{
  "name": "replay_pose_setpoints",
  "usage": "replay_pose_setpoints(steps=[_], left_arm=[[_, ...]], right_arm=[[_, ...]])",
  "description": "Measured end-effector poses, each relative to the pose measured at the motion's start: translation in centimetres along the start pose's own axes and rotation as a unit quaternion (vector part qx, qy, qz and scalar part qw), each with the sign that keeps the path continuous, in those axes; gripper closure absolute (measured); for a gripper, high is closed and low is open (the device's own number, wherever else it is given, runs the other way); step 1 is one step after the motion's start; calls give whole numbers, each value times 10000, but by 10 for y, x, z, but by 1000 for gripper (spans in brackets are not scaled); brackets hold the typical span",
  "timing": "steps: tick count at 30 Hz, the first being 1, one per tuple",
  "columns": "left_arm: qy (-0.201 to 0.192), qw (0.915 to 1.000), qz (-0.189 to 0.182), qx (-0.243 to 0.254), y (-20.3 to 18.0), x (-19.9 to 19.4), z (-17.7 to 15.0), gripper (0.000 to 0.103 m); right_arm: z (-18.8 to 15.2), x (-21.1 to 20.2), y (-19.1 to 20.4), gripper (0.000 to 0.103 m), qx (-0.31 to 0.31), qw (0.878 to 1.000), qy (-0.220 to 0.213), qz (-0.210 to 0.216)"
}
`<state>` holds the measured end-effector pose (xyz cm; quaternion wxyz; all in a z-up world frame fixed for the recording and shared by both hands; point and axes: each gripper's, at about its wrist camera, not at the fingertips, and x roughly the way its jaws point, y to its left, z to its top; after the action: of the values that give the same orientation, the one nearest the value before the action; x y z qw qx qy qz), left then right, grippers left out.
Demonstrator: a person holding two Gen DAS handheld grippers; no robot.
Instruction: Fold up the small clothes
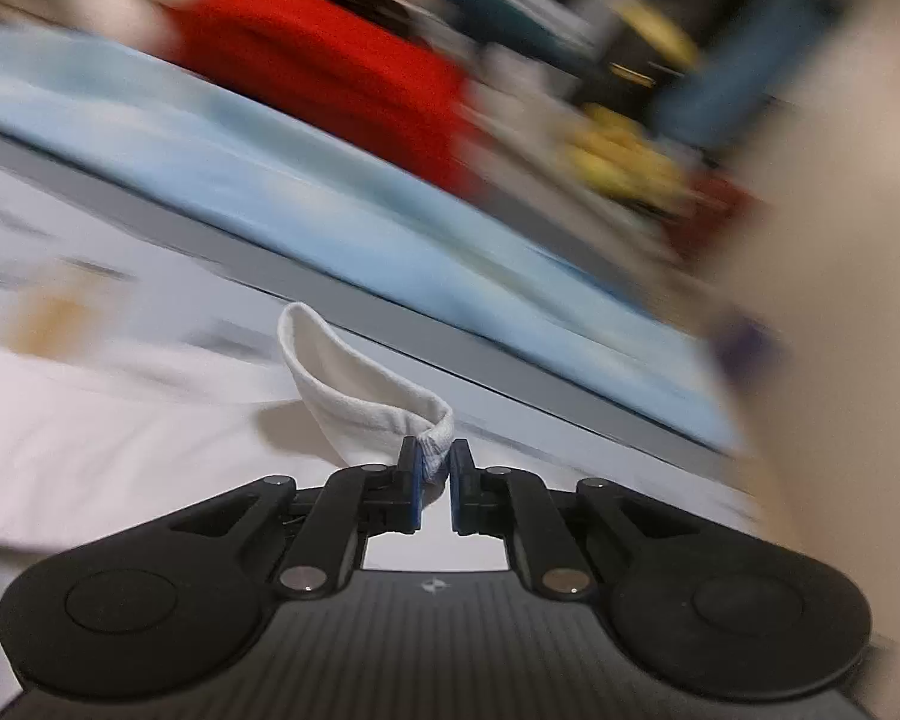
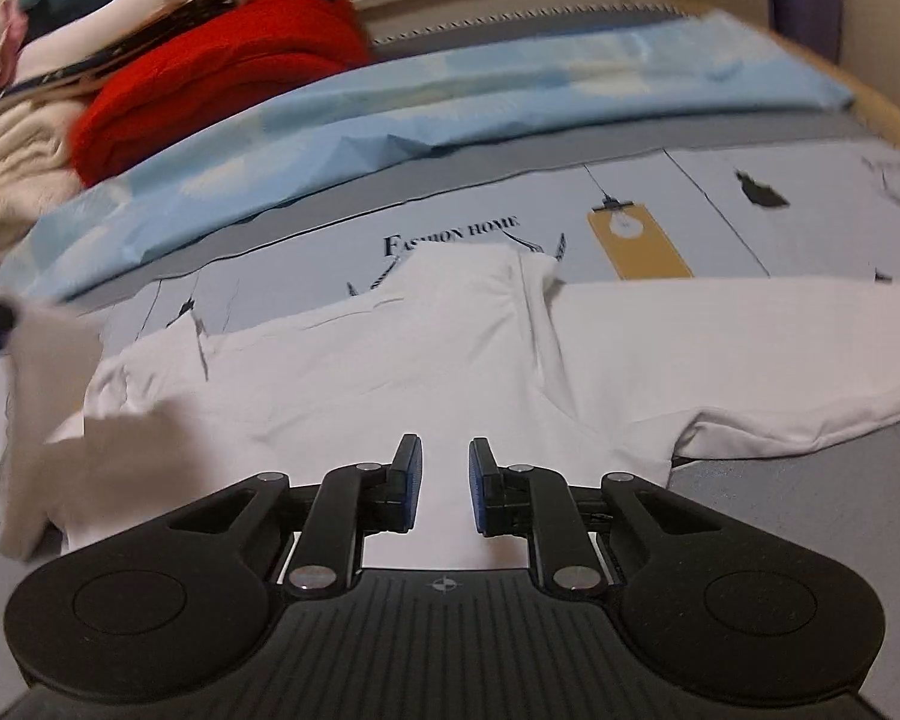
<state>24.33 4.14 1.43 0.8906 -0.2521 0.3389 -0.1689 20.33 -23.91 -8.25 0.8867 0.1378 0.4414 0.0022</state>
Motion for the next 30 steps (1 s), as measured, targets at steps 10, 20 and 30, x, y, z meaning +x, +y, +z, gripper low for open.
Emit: replay_pose_setpoints(steps=[10,20,30], left_arm=[[320,9826,1781,-422,51,36,11,84],[-65,9530,2780,-1206,141,-11,57,84],[52,9540,2845,-944,158,-23,57,84]], right_arm=[[-7,44,-34,77,600,9971,461,76],[-10,83,-7,100,-237,9966,777,-161],[27,29,-42,102,266,9971,-512,-505]])
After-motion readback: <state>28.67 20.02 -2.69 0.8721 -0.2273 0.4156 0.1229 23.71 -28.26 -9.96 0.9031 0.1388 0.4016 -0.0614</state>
